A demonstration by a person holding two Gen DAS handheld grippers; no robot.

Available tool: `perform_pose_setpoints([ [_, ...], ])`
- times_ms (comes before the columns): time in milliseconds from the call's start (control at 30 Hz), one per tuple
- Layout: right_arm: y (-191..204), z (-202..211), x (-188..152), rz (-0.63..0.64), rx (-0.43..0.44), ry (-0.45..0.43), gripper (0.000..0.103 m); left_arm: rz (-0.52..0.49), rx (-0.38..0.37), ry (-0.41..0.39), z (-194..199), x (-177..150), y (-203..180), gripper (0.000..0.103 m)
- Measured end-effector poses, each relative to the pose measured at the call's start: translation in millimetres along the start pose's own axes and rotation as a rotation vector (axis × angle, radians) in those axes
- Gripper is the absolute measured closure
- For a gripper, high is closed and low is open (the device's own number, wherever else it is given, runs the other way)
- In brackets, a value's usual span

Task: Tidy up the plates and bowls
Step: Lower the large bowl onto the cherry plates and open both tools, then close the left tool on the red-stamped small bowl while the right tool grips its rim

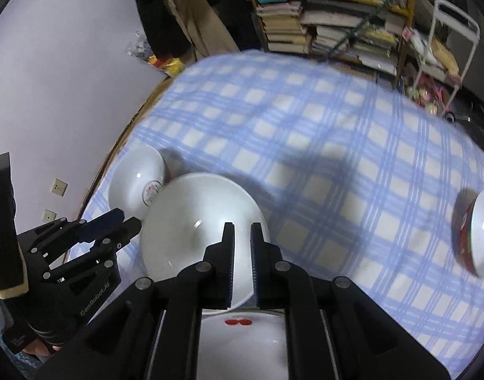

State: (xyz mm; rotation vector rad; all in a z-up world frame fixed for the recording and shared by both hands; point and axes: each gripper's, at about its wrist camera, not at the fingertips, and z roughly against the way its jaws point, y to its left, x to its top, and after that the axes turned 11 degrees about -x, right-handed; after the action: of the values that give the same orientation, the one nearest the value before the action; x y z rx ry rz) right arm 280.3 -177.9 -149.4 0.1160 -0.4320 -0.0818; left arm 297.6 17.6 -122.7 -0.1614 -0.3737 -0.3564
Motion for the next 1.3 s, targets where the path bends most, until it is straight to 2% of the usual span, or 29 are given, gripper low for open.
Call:
perform_pose_setpoints([
  [67,9,3,6,0.023,0.009,-0.016,0.087,0.007,0.019,-0.014,5,1,7,0.067],
  [100,12,4,7,0.031,0.012,-0.024,0.08,0.01,0.033,-0.023,7,1,12,0.062],
  [133,18,5,10,0.044,0.013,-0.035,0.069,0.014,0.046,-0.032,9,1,16,0.058],
  [167,20,5,11,0.051,0.013,-0.042,0.064,0.019,0.054,-0.035,10,0,21,0.057],
  [200,26,6,13,0.061,0.011,-0.056,0.053,0.027,0.057,-0.037,11,0,27,0.054],
  [233,31,6,15,0.07,0.007,-0.069,0.046,0.034,0.062,-0.039,12,-1,31,0.05],
  [267,34,6,16,0.076,0.007,-0.077,0.045,0.04,0.069,-0.042,12,-1,36,0.047],
  [333,42,3,19,0.092,0.003,-0.083,0.037,0.056,0.092,-0.058,13,-3,48,0.031],
  [433,55,-6,24,0.115,-0.008,-0.081,0.026,0.081,0.108,-0.072,11,-4,62,0.028],
  [500,62,-12,26,0.131,-0.016,-0.08,0.023,0.099,0.115,-0.065,7,-4,73,0.027],
  [700,78,-35,33,0.147,-0.012,-0.077,0.023,0.138,0.129,-0.043,-12,-2,99,0.027],
  [1000,106,-67,42,0.21,-0.017,-0.069,0.023,0.17,0.108,-0.009,-41,1,125,0.027],
  [1067,111,-74,44,0.222,-0.019,-0.058,0.026,0.172,0.099,-0.004,-46,2,127,0.027],
  [1167,116,-84,48,0.231,-0.028,-0.028,0.038,0.177,0.08,0.001,-53,3,129,0.028],
  [1233,119,-92,50,0.234,-0.034,-0.003,0.054,0.177,0.072,0.007,-58,4,130,0.039],
  [1300,120,-100,52,0.235,-0.028,0.025,0.062,0.18,0.041,0.024,-63,4,131,0.048],
])
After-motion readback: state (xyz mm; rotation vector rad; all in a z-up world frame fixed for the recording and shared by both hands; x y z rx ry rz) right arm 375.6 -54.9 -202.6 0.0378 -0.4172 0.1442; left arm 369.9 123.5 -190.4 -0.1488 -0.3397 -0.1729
